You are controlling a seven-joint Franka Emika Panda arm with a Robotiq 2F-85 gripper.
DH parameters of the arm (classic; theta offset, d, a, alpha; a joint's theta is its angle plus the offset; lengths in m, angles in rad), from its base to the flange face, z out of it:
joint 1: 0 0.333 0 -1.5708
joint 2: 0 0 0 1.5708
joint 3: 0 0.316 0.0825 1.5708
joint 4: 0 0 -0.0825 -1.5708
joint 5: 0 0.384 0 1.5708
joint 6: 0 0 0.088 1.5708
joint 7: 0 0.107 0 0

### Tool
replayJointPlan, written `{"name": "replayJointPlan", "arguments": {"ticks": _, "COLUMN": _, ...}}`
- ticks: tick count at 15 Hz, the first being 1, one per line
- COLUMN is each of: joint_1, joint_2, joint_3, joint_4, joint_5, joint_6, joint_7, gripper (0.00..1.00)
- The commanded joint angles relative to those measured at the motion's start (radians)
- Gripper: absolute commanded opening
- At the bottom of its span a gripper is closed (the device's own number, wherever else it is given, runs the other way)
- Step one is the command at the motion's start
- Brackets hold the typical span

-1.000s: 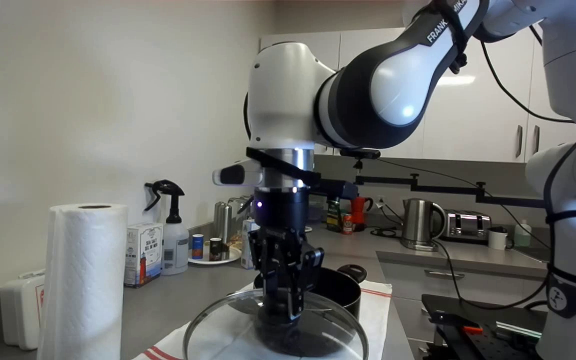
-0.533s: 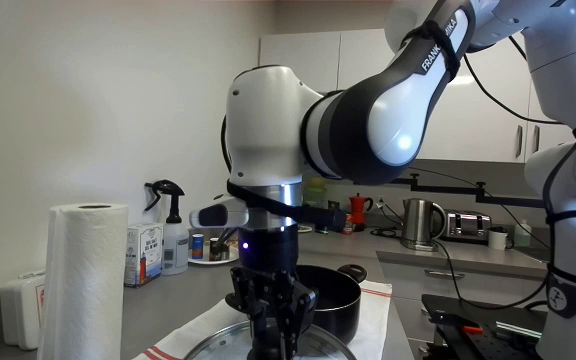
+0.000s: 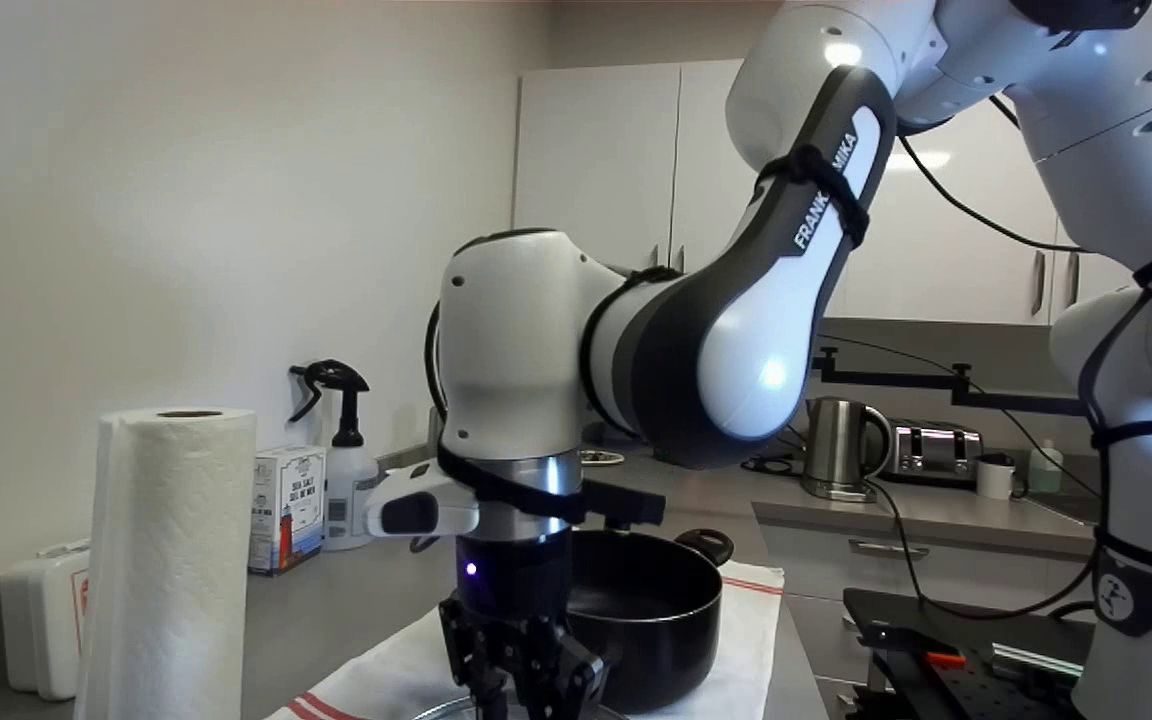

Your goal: Remove the lid from the pot

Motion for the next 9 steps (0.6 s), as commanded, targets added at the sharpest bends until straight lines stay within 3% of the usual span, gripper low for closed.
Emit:
{"name": "replayJointPlan", "arguments": {"ticks": 1, "joint_1": 0.005, "joint_2": 0.053, "joint_3": -0.033, "joint_4": 0.009, "joint_5": -0.085, "joint_6": 0.09, "joint_7": 0.001, "gripper": 0.25}}
{"name": "replayJointPlan", "arguments": {"ticks": 6, "joint_1": 0.001, "joint_2": 0.078, "joint_3": -0.044, "joint_4": -0.002, "joint_5": -0.125, "joint_6": 0.136, "joint_7": -0.002, "gripper": 0.25}}
{"name": "replayJointPlan", "arguments": {"ticks": 7, "joint_1": -0.002, "joint_2": 0.074, "joint_3": -0.041, "joint_4": -0.004, "joint_5": -0.122, "joint_6": 0.133, "joint_7": -0.005, "gripper": 0.62}}
{"name": "replayJointPlan", "arguments": {"ticks": 8, "joint_1": -0.006, "joint_2": 0.071, "joint_3": -0.037, "joint_4": -0.005, "joint_5": -0.116, "joint_6": 0.13, "joint_7": -0.009, "gripper": 0.76}}
{"name": "replayJointPlan", "arguments": {"ticks": 9, "joint_1": -0.014, "joint_2": 0.067, "joint_3": -0.03, "joint_4": -0.006, "joint_5": -0.108, "joint_6": 0.123, "joint_7": -0.019, "gripper": 0.82}}
